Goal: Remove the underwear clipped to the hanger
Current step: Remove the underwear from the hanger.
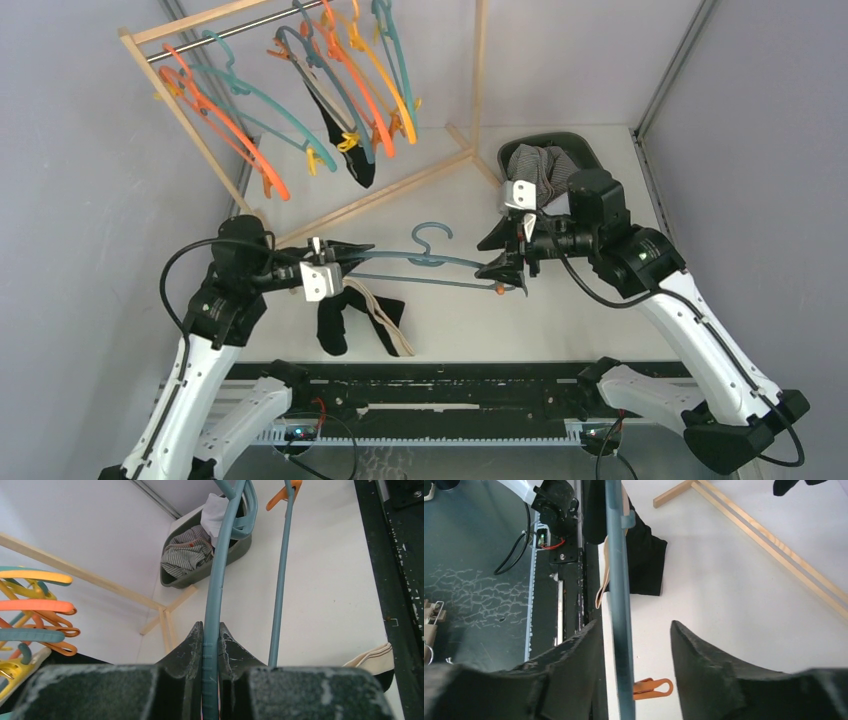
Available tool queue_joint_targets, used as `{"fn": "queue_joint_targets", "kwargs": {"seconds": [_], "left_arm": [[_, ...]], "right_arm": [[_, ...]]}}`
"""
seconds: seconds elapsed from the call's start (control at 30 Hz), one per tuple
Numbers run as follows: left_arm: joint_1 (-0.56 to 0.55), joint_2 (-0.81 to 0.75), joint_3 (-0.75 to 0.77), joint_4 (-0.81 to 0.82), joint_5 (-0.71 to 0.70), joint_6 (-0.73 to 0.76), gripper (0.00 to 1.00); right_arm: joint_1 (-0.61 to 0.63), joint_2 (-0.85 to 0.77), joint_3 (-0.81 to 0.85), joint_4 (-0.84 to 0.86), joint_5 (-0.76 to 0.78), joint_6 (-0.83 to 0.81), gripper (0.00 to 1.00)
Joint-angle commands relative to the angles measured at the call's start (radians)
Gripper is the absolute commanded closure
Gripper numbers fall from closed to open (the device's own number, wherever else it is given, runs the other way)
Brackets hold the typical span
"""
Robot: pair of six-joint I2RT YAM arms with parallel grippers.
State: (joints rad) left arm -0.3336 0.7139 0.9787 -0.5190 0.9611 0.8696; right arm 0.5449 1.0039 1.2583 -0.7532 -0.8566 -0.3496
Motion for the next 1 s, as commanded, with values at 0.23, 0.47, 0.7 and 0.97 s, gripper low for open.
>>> {"fn": "queue_joint_targets", "kwargs": {"seconds": [0.23,0.47,0.7,0.97], "left_arm": [[-0.024,0.026,0.014,0.092,-0.037,-0.114,1.0],[-0.026,0.003,-0.012,0.122,-0.039,-0.152,1.0],[-0.023,-0.063,-0.054,0.136,-0.005,-0.186,0.62],[0.004,-0.081,-0.062,0.196,-0.017,-0.461,0.17]], "right_arm": [[0.066,0.048,0.052,-0.025,0.032,-0.064,0.66],[0.071,0.039,0.047,-0.026,0.079,-0.114,1.0],[0.058,-0.016,-0.02,0.003,0.144,-0.222,1.0],[-0.017,-0.175,-0.252,0.144,0.147,-0.393,1.0]]}}
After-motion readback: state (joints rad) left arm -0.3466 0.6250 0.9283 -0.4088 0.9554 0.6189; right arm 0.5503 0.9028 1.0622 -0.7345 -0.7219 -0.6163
